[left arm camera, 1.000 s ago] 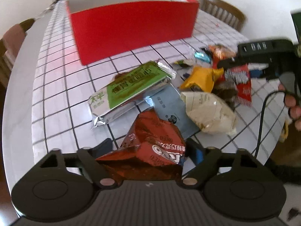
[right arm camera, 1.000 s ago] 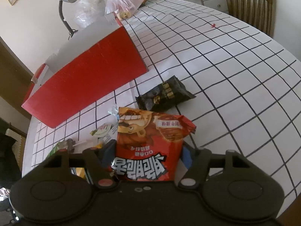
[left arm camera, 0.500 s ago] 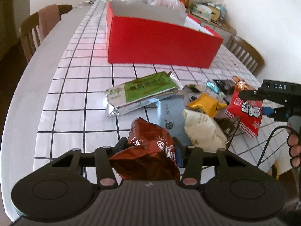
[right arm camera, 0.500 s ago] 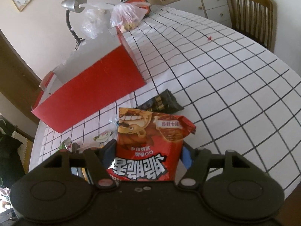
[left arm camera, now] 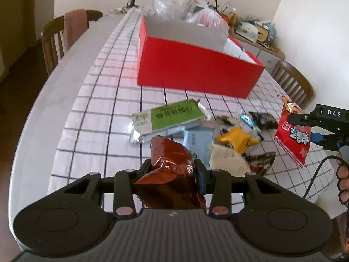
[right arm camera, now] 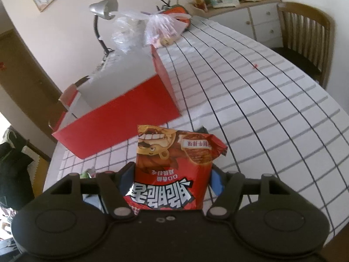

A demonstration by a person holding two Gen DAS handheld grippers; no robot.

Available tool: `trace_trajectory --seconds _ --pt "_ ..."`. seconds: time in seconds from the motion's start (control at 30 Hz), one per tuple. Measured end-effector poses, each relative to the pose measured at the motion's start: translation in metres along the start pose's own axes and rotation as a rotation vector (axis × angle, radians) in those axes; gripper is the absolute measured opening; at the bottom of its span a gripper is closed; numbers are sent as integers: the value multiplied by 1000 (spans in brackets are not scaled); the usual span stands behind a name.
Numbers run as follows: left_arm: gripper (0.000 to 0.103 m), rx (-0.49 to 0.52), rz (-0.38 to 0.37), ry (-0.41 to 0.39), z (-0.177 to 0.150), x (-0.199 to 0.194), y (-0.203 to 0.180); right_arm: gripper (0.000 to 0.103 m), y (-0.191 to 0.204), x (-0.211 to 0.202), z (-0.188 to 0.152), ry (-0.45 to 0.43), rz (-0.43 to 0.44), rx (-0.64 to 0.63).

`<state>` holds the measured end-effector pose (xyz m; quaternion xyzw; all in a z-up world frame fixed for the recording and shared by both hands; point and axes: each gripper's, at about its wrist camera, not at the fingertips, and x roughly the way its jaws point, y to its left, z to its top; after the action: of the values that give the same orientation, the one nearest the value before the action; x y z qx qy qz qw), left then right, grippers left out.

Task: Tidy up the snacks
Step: 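Carry both bags into the red box and open both tools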

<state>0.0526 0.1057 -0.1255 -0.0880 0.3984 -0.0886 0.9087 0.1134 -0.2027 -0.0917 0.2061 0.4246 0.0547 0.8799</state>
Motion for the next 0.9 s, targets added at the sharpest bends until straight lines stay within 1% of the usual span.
trace_trajectory --seconds 0.13,0.27,0.43,0.5,0.57,0.7,0.83,0.9 --pt "40 14 2 -35 13 -13 -7 68 9 -6 15 -29 19 -36" --pt "40 31 17 -78 36 -21 -15 68 20 -9 33 -59 27 -74" --pt "40 59 62 -124 76 -21 -27 68 39 -6 61 -84 32 -130" --pt "40 68 64 -140 93 -20 -32 68 48 -4 72 -99 35 -159" --pt "40 81 79 -154 111 -16 -37 68 57 1 85 -112 30 -187" --pt "40 104 108 -170 145 -4 -51 68 74 21 108 -107 17 -252" --pt "40 115 127 -174 173 15 -59 68 90 47 128 -97 -2 -311" --pt "40 108 133 -162 188 29 -61 68 97 62 136 -87 -10 -330"
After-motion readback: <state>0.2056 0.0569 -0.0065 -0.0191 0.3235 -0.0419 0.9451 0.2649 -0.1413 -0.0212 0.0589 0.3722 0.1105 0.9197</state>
